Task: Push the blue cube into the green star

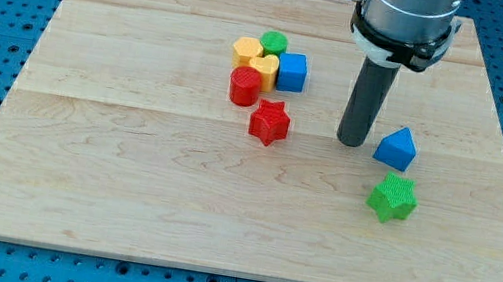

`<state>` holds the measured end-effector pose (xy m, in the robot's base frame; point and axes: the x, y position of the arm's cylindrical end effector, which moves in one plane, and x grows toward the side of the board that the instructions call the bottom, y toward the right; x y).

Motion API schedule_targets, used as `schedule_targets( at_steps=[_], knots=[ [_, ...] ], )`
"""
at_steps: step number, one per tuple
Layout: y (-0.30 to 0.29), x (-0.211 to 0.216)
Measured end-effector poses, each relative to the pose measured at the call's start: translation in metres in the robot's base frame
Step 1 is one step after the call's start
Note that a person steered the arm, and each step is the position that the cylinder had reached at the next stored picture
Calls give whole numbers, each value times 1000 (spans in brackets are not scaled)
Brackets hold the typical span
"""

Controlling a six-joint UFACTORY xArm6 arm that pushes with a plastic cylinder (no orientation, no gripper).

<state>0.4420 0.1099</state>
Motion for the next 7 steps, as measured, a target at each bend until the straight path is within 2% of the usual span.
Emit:
schedule_targets(
  at_steps=[1,2,3,4,6,7],
  knots=[
    [17,0],
    [16,-45],
    [23,-117],
    [73,-90],
    [66,10],
    [66,17]
  ],
)
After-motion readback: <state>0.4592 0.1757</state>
